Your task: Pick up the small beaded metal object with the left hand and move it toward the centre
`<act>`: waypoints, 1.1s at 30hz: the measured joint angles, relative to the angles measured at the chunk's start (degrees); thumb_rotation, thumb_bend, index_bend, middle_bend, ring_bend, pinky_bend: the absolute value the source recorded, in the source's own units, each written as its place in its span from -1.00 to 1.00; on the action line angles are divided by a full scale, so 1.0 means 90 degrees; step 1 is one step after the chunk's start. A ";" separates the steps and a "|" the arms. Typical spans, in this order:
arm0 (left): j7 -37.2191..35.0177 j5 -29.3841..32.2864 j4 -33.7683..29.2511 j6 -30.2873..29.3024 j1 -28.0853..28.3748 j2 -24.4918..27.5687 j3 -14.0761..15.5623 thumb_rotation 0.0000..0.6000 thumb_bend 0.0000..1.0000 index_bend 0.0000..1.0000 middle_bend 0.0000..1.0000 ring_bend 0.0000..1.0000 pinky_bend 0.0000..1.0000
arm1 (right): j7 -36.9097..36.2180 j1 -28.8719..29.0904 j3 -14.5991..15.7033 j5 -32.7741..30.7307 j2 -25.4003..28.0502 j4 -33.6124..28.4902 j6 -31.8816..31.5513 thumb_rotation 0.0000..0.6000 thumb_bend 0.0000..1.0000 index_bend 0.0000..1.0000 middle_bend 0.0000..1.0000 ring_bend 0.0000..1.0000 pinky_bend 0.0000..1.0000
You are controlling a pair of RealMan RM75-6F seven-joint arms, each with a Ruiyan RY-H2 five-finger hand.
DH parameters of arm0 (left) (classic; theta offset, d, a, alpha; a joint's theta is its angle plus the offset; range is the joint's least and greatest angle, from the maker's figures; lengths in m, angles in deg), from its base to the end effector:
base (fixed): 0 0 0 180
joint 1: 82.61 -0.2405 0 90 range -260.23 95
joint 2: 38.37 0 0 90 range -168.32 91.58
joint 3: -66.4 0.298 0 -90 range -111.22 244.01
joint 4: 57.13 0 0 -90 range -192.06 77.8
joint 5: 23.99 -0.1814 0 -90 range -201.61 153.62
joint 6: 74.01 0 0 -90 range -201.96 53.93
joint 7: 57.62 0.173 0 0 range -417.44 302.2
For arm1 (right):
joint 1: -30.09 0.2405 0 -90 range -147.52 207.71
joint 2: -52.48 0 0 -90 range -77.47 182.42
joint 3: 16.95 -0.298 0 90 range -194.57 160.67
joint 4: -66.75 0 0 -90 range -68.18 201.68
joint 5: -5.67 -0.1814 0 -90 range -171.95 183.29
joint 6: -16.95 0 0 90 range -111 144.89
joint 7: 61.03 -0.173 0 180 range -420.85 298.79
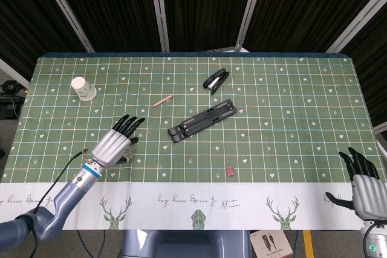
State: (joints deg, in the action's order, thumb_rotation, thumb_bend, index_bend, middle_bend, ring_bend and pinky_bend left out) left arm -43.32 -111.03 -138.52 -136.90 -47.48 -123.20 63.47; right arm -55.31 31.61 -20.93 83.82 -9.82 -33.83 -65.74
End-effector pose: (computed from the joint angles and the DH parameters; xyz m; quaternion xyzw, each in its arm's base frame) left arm -0.2032 0.3468 0.0247 -0.7936 -0.2510 -0.3807 0.4027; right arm -0.3468 -0.1911 0.2058 0.5487 -0.4469 0.3437 0.6173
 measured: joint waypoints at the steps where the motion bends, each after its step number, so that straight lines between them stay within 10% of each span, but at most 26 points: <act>1: 0.0042 0.0028 -0.0054 0.0012 0.0009 -0.0044 -0.0017 1.00 -0.36 0.25 -1.00 -1.00 -1.00 | -0.0002 0.0001 -0.0001 -0.0002 0.0002 0.0000 0.0002 1.00 -0.91 -0.77 -1.00 -1.00 -0.80; 33: 0.0496 0.1890 -0.1767 0.0393 -0.0135 -0.0593 -0.0294 1.00 -0.35 0.27 -1.00 -1.00 -1.00 | 0.0141 -0.0010 -0.0023 -0.0095 0.0009 -0.0018 -0.0026 1.00 -0.91 -0.77 -1.00 -1.00 -0.80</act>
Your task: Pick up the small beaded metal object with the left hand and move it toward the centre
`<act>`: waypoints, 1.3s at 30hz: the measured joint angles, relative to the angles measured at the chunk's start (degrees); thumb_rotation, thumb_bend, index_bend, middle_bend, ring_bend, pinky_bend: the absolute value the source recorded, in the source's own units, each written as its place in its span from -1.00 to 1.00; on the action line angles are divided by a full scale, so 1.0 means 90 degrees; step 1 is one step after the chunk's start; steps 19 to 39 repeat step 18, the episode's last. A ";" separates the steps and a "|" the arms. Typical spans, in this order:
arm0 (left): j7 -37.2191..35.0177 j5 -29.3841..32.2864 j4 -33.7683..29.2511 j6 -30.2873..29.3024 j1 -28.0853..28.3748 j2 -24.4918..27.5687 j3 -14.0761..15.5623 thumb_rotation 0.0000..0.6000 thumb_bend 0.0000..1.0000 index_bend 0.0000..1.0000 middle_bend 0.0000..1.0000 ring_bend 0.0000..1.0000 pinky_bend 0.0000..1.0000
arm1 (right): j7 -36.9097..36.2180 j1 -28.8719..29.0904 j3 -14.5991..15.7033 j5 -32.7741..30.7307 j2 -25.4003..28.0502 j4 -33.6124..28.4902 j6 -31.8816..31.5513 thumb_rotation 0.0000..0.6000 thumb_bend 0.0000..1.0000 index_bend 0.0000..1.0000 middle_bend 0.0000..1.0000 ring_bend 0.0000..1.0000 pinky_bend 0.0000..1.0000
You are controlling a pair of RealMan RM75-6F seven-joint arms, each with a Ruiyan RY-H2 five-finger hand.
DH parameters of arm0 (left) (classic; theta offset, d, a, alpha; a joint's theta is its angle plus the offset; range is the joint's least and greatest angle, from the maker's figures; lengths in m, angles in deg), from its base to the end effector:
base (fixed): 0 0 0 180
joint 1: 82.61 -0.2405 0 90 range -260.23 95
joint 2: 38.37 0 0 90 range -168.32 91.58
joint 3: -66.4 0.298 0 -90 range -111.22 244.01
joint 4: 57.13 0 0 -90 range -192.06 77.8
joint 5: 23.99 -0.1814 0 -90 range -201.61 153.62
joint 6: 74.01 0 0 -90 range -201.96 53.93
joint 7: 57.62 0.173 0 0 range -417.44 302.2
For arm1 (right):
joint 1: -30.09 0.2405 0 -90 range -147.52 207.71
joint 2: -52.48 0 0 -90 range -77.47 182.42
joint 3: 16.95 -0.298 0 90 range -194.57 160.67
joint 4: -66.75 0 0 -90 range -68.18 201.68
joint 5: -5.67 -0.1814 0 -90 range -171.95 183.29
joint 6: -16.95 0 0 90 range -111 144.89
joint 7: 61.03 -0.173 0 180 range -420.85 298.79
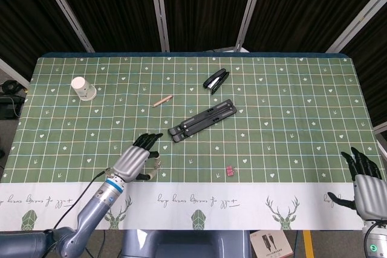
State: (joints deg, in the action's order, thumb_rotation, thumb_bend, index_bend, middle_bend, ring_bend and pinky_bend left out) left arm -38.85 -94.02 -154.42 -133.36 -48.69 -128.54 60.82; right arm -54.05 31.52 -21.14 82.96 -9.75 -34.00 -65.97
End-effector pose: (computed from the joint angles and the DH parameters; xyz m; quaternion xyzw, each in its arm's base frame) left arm -0.1675 0.3125 -0.0194 -0.7327 -0.4409 -0.3985 0.3316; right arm -0.3485 -0.1909 0.2079 0.5469 -0.4432 0.3360 0.6258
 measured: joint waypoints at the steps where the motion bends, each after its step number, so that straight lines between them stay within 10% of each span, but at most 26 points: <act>1: 0.0010 0.0088 -0.0044 0.0019 0.0000 -0.0006 -0.0008 1.00 -0.35 0.27 -1.00 -1.00 -1.00 | 0.0001 0.0000 0.0001 -0.0001 0.0001 -0.0003 0.0002 1.00 -0.91 -0.77 -1.00 -1.00 -0.81; 39: 0.0320 0.0298 -0.0095 0.0013 0.0064 -0.0108 0.0083 1.00 -0.36 0.28 -1.00 -1.00 -1.00 | 0.0020 -0.0012 0.0001 -0.0030 0.0024 -0.0036 0.0001 1.00 -0.91 -0.77 -1.00 -1.00 -0.81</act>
